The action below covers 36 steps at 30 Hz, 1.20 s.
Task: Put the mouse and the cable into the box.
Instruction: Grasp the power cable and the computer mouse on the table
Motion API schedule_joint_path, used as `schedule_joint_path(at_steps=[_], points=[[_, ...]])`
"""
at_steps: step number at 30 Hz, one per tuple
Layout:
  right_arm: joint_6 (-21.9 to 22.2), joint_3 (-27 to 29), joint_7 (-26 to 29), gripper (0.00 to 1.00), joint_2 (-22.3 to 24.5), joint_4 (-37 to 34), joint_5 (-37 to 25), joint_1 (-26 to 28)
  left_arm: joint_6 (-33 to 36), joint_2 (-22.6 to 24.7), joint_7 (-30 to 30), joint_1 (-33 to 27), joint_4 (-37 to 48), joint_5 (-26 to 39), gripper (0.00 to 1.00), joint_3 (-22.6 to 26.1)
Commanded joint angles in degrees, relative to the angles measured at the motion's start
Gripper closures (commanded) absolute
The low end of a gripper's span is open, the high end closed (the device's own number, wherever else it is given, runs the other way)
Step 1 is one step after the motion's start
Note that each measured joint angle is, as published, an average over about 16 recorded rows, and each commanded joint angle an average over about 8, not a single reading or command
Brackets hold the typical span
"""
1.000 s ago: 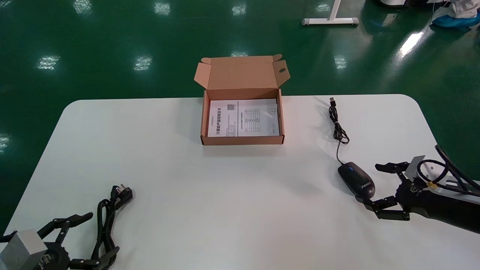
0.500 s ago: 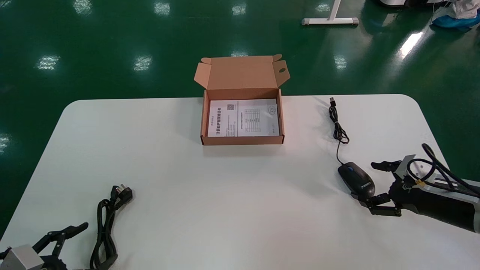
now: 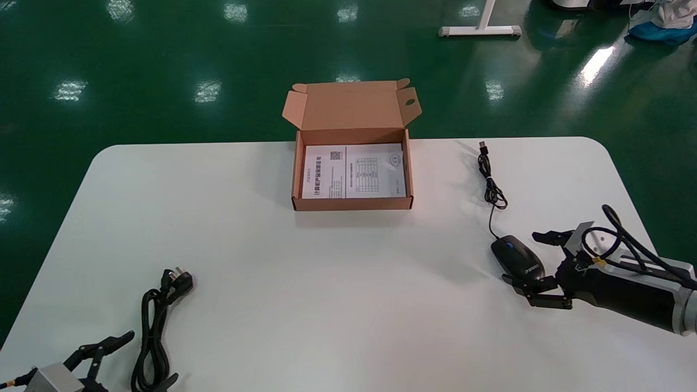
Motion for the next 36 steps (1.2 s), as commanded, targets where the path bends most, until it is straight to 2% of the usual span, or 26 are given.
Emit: schedule_joint_path(at_steps=[1, 18, 36], points=[[0.27, -0.02, -0.12, 0.0, -0.31, -0.38, -0.06, 0.17, -0.78, 0.55, 0.32, 0.07, -0.02, 0.13, 0.0, -0.12], [2.24, -0.17, -2.37, 0.0, -3.35, -4.35, -0.44, 1.03, -2.81, 2.75, -0.34, 2.79, 0.02, -1.14, 0.0, -1.19], [1.17, -0.38, -0.4, 0.0, -1.52, -5.13, -0.75, 1.48, -3.49, 2.99, -1.63, 3.03, -0.01, -1.57, 0.0, -0.79]])
